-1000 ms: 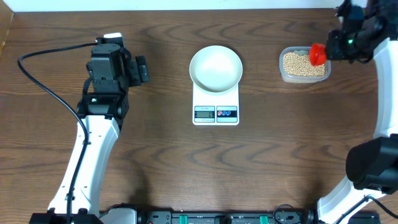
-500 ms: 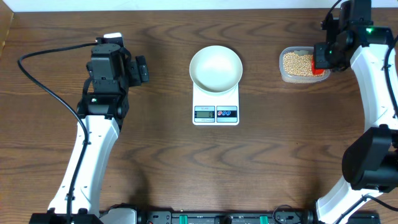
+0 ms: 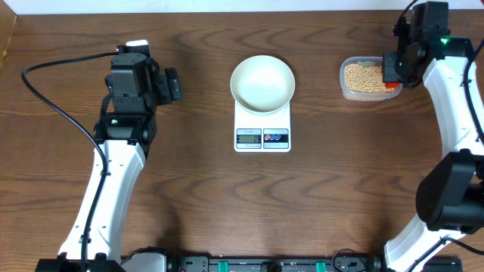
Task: Scoop item into bowl and weigh 50g on scale
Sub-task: 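Lower the red scoop with the right gripper toward the soybean tub, then drag the red scoop through the soybeans with the right gripper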
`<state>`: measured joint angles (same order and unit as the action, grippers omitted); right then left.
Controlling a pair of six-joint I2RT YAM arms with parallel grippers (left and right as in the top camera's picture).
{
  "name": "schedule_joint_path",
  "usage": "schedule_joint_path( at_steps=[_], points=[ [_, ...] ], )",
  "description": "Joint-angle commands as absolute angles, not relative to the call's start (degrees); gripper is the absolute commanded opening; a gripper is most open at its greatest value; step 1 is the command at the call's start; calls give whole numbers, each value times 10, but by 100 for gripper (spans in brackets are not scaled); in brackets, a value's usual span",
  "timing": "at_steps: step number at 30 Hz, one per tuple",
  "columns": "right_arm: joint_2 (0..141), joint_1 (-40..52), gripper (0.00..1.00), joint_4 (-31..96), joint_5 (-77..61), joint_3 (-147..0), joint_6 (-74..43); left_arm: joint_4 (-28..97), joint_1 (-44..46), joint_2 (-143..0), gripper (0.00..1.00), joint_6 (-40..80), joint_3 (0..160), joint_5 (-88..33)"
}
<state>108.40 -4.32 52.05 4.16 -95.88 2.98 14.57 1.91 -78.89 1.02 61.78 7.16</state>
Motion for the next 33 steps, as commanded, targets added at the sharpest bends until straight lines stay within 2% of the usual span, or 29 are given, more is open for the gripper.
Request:
schedule_joint_path(
  at_steps=[1,19,33],
  points=[
    [1091,-41,1,509,35,-936,8,145,17,-792,99,0,621,66],
    [1091,-45,1,460,-74,-876,-65,145,17,-792,98,0,621,66],
    [1099,-112,1,463,-219,-876,-164,145,17,-792,98,0,621,66]
  ],
)
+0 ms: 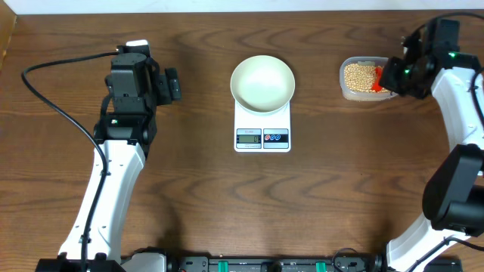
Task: Scoop item into bowl and weigh 50g on scale
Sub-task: 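Drag the red scoop through the soybeans with the right gripper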
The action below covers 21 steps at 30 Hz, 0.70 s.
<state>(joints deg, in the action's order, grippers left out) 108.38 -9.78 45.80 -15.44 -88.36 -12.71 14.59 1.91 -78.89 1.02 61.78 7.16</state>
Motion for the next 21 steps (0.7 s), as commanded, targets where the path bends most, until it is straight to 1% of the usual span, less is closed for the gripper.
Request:
schedule_joint_path(
  at_steps=[1,6,11,15,21],
  points=[
    [1106,-118,1,464,-230,-876,-170,145,17,-792,99,0,621,66],
    [1142,-134,1,465,-278,-876,-183,145,17,-792,98,0,621,66],
    [1167,-135,1,465,-293,-876,-193,145,17,-792,99,0,621,66],
    [1169,-136,1,462,-298,-876,-197,145,17,-792,98,0,621,66],
    [1169,-152,1,458,-356,-876,-197,145,17,-792,99,0,621,66]
  ],
)
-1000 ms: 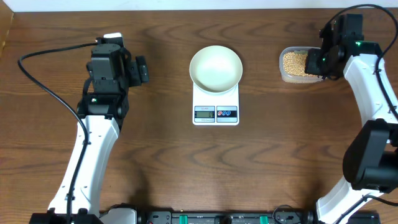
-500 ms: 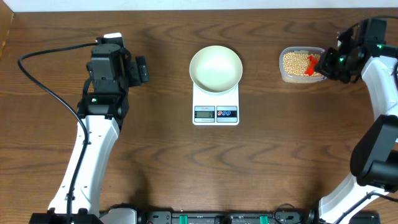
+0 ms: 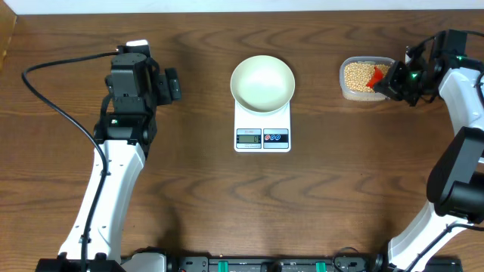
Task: Scoop item into bowl and weigh 50g on scale
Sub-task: 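Drag the red scoop through the soybeans with the right gripper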
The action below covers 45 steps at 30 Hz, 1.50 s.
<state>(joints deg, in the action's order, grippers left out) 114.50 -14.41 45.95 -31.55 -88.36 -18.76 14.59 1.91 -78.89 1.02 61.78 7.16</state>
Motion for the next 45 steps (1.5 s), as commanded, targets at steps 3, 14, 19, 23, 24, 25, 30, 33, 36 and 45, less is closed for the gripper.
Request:
schedule_joint_path(
  at_steps=[3,14,19,23,24,25,30,33,36,45],
  points=[
    [1169,-169,1,456,-401,-876,-197,145,17,-792,98,0,621,66],
    [1169,-207,1,457,-487,-876,-181,145,17,-792,98,0,621,66],
    [1169,-208,1,458,-510,-876,-166,145,17,-792,99,0,621,66],
    [1172,-209,1,456,-507,-876,-156,145,17,-792,99,0,621,66],
    [1174,-209,1,455,-504,-876,-156,146,17,-792,99,0,621,66],
    [1176,-209,1,455,-499,-876,-156,145,17,-792,99,0,621,66],
    [1199,-207,1,458,-489,-876,-156,145,17,-792,99,0,621,66],
    [1216,-203,1,461,-488,-876,-156,146,17,-792,99,0,621,66],
    [1225,-197,1,462,-489,-876,-156,145,17,-792,99,0,621,66],
    [1225,-207,1,450,-552,-876,-152,145,17,-792,99,0,621,66]
  ],
)
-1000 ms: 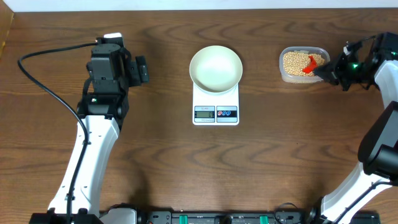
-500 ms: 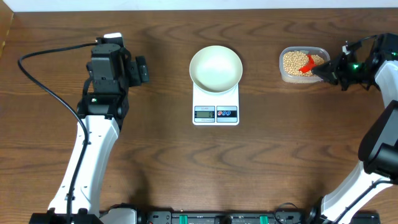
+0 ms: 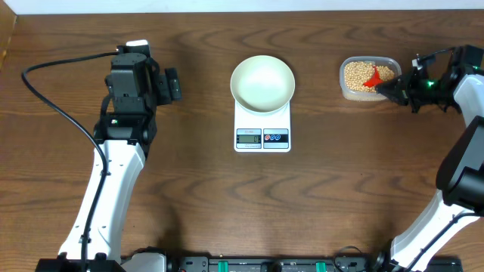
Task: Scoop item into bowl and weigh 50g on scale
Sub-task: 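Drag the red scoop through the soybeans with the right gripper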
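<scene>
A pale empty bowl [image 3: 262, 81] sits on the white kitchen scale [image 3: 262, 134] at the table's middle. To the right, a clear tub [image 3: 366, 78] holds yellowish grains. A small red scoop [image 3: 372, 78] lies tilted in the tub, and my right gripper [image 3: 392, 88] is shut on its handle at the tub's right edge. My left gripper [image 3: 173, 85] hangs far to the left over bare table; its jaws cannot be made out from above.
The dark wooden table [image 3: 227, 204] stretches toward the front. A black cable [image 3: 53, 98] loops at the left of the left arm. The scale's display and buttons face the front edge.
My right arm has swung further out to the right and lower. The red scoop now reaches further into the tub's grains. The left arm has not moved.
First my right gripper stood over the tub's right edge with the red scoop barely showing. Then it tilted, the scoop appearing over the grains. The arm kept leaning outward, and the scoop now lies slanted into the tub. Bowl, scale and left arm stayed put.
</scene>
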`<state>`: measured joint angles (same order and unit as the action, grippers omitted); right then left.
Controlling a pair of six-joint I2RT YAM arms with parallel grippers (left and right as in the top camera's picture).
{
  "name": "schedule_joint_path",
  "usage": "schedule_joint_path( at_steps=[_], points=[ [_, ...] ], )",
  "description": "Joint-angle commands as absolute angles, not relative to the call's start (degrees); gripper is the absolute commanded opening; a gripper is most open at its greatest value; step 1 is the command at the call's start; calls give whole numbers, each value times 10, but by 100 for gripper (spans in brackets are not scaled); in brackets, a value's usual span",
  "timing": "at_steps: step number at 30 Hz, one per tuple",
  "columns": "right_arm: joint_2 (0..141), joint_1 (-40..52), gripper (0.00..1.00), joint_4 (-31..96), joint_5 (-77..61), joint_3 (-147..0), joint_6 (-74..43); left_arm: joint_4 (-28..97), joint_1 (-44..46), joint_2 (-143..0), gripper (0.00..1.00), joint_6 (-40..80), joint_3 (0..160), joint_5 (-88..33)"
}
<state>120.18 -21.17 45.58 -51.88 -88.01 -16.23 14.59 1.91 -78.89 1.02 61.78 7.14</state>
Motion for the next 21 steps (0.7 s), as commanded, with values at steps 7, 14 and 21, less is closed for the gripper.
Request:
schedule_joint_path(
  at_steps=[7,14,21],
  points=[
    [1225,-234,1,446,-605,-876,-132,145,17,-792,99,0,621,66],
    [1225,-268,1,456,-656,-876,-106,145,17,-792,99,0,621,66],
    [1225,-283,1,469,-678,-876,-84,145,17,-792,99,0,621,66]
  ],
)
